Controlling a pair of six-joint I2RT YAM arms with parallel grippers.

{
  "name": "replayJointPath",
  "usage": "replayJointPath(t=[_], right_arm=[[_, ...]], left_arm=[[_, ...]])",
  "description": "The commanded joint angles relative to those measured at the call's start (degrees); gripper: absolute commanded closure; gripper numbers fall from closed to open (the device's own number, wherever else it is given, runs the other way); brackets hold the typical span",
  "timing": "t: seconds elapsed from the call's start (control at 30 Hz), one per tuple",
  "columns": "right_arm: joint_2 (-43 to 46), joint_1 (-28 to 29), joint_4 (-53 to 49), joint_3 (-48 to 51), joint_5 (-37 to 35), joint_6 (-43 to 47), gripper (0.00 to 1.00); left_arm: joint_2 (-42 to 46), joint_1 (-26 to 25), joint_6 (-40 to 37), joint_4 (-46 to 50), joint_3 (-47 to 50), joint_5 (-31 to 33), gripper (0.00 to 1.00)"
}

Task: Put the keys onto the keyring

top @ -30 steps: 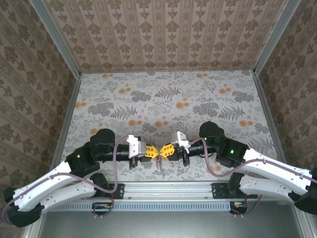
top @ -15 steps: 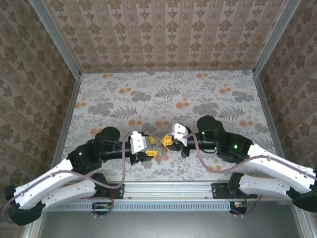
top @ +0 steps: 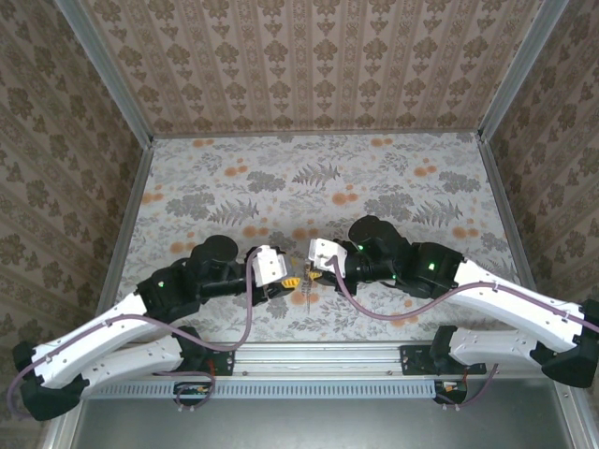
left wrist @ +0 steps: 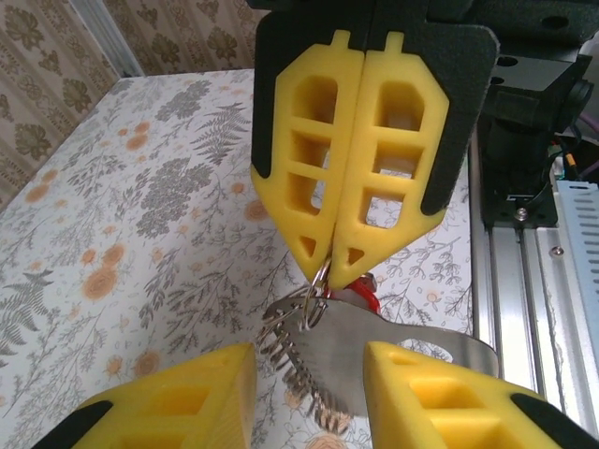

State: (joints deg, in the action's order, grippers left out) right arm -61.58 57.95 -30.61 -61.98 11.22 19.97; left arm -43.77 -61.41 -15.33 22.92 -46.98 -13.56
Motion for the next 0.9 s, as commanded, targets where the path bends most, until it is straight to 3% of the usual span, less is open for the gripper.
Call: replayJointPath(t=[0.0, 0.2, 0.4, 0.87], right_arm=[[-0.5, 0.4, -1.3, -2.3, 1.9, 1.4, 1.0], [-0.9, 0.5, -0.4, -2.1, 3.2, 1.0, 1.0], [-0.3, 0.7, 1.8, -1.5, 4.7, 1.1, 1.0], [1.6, 0.8, 2.3, -0.5, 4.9, 1.3, 1.0]], left_arm=[[-0.8, -0.3, -1.2, -2.7, -1.7, -2.6, 0.66], [-1.1, -0.4, -0.6, -4.3, -1.3, -4.6, 0.71], [-1.3, -0.4, 0.5, -6.0, -0.3, -5.4, 0.87], [-3.2, -0.5, 0.2, -3.8, -0.7, -5.5, 0.89]])
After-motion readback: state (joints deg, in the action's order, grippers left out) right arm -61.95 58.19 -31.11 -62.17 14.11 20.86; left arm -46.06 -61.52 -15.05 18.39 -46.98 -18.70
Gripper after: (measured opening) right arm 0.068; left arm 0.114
